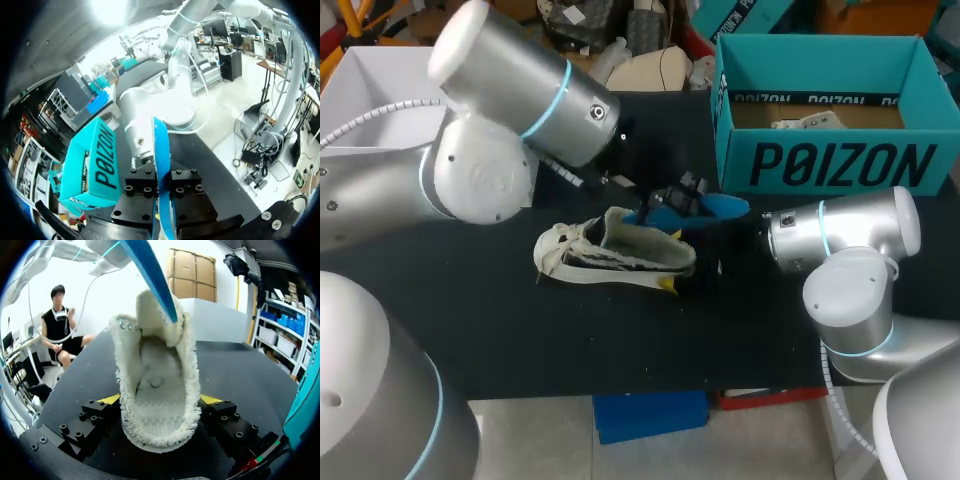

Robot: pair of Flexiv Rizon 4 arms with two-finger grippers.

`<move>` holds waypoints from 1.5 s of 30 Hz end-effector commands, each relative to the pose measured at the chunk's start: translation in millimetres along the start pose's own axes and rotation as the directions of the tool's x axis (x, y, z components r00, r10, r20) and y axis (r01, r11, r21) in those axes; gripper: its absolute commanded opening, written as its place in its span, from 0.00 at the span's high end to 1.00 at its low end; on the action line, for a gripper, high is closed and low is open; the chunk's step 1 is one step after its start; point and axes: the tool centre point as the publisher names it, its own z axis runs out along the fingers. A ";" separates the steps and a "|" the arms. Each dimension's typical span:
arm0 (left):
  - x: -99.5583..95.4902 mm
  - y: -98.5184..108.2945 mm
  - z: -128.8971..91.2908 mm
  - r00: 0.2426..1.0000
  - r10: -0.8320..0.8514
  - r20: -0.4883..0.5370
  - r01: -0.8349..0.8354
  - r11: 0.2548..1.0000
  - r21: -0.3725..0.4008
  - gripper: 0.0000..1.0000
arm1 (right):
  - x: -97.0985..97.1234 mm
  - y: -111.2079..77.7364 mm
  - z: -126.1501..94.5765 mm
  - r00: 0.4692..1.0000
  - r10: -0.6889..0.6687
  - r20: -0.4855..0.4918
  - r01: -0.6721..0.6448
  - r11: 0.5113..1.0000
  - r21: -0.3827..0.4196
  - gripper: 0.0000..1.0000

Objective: Take the shoe out of the shoebox, open the shoe tongue, remove and reinsert the insole, then place the shoe into the shoebox

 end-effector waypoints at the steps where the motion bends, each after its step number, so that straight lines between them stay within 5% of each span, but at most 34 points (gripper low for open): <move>1: -2.3 4.7 -23.9 0.999 0.009 -0.035 -0.006 0.996 0.090 1.00 | -0.2 -2.4 0.9 1.000 0.001 0.001 -0.001 1.000 0.001 1.00; 17: -2.3 4.7 -23.9 0.999 0.009 -0.035 -0.006 0.996 0.090 1.00 | -0.2 -2.4 0.9 1.000 0.001 0.001 -0.001 1.000 0.001 1.00; 21: 7.3 19.4 -39.2 0.978 -0.194 -0.075 0.204 0.965 0.164 1.00 | -0.2 -2.4 0.9 1.000 0.001 0.001 -0.001 1.000 0.001 1.00; 26: 4.4 13.2 -62.3 0.950 -0.307 -0.063 0.314 0.928 0.203 1.00 | -0.2 -2.4 0.9 1.000 0.001 0.001 -0.001 1.000 0.001 1.00; 28: 0.8 4.9 -71.5 0.934 -0.350 -0.068 0.354 0.892 0.282 1.00 | -0.2 -2.4 0.9 1.000 0.001 0.001 -0.001 1.000 0.001 1.00; 45: -13.9 -90.3 -122.7 0.837 -0.529 -0.140 0.518 0.683 0.514 1.00 | -0.2 -2.4 0.9 1.000 0.001 0.001 -0.001 1.000 0.001 1.00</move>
